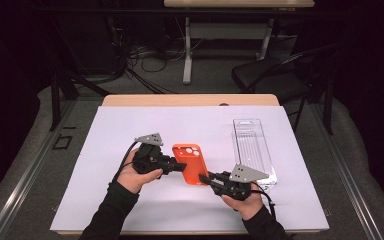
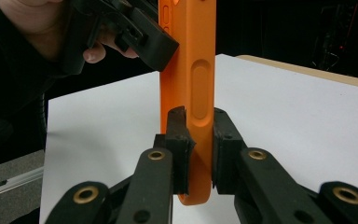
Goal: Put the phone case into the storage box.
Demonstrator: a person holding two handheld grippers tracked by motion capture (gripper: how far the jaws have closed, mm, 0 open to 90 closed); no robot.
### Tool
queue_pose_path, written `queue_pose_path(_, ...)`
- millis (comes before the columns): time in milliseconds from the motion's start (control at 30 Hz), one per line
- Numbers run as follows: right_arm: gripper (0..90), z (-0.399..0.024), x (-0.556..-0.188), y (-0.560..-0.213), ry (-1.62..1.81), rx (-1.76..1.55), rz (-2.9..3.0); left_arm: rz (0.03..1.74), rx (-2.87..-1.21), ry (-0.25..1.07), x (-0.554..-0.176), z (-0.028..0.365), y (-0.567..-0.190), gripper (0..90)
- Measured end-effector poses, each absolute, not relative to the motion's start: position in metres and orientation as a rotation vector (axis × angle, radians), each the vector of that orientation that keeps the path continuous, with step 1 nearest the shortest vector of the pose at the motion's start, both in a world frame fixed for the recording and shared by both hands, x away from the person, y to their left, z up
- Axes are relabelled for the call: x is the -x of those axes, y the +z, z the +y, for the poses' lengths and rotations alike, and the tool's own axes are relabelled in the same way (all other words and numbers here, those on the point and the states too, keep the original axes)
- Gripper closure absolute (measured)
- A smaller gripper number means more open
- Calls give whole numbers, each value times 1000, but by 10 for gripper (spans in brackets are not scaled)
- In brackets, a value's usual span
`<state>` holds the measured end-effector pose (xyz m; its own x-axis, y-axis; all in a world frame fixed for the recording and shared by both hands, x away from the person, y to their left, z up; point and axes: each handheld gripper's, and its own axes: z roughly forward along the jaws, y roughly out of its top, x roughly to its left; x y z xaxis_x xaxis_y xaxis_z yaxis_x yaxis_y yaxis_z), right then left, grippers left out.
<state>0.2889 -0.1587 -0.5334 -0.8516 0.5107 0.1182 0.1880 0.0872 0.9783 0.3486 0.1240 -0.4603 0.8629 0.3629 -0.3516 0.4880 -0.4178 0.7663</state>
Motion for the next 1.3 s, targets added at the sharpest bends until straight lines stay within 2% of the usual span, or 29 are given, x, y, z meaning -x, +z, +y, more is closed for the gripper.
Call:
queue_pose_path(333, 805, -159, -289, -533, 1842, -688, 2122, 594, -2051, -175, -350, 126, -461, 772)
queue_pose_path(1300, 805, -161, -291, -534, 1804, -672, 2127, 547, -2057, -184, -354, 128, -466, 802)
